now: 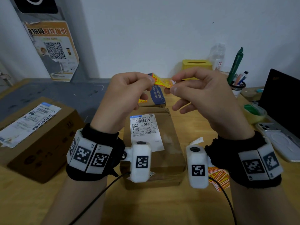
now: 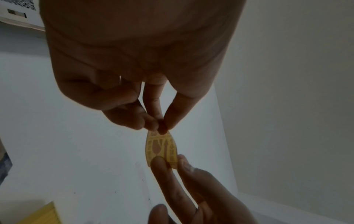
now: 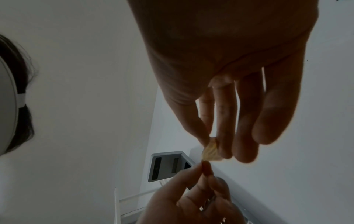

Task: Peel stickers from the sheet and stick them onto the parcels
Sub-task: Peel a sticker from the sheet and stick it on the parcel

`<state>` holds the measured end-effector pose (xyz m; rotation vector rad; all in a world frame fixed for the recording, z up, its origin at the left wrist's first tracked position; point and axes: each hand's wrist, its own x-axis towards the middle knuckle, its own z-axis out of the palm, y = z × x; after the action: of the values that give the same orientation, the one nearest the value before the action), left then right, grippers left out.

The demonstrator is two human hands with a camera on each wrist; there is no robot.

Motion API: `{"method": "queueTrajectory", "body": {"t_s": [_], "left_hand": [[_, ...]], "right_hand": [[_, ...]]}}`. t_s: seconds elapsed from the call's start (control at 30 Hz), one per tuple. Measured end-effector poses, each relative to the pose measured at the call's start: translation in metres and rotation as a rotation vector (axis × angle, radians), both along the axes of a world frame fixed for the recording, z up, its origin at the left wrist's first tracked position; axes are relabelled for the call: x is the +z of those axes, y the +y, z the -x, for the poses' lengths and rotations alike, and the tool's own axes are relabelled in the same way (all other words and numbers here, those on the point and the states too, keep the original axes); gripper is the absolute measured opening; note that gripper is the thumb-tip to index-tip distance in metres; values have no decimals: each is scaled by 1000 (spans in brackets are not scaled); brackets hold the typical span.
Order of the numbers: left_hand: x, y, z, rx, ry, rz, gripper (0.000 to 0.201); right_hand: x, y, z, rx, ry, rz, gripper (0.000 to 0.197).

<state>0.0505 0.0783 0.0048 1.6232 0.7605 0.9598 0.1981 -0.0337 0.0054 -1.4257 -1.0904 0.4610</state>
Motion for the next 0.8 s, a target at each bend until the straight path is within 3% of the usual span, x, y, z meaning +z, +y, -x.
{"method": "queueTrajectory", "body": {"t_s": [0.37, 0.5, 0.63, 0.73, 0.8], "left_hand": [[3, 0, -1, -39, -5, 35, 21], [-1, -1, -4, -55, 72, 14, 22], [-2, -1, -2, -52, 104, -16, 21], [-3, 1, 2, -112, 196, -40, 27], [-4, 0, 4, -168, 244, -38, 24]], "right_hand": [[-1, -1, -8, 10, -19, 37, 32], [-5, 3, -7, -10, -19, 59, 16], [-3, 2, -12, -44, 48, 91, 33], [-4, -1, -10, 1, -45, 108, 38], [-6, -1, -8, 13, -109, 110, 26]]}}
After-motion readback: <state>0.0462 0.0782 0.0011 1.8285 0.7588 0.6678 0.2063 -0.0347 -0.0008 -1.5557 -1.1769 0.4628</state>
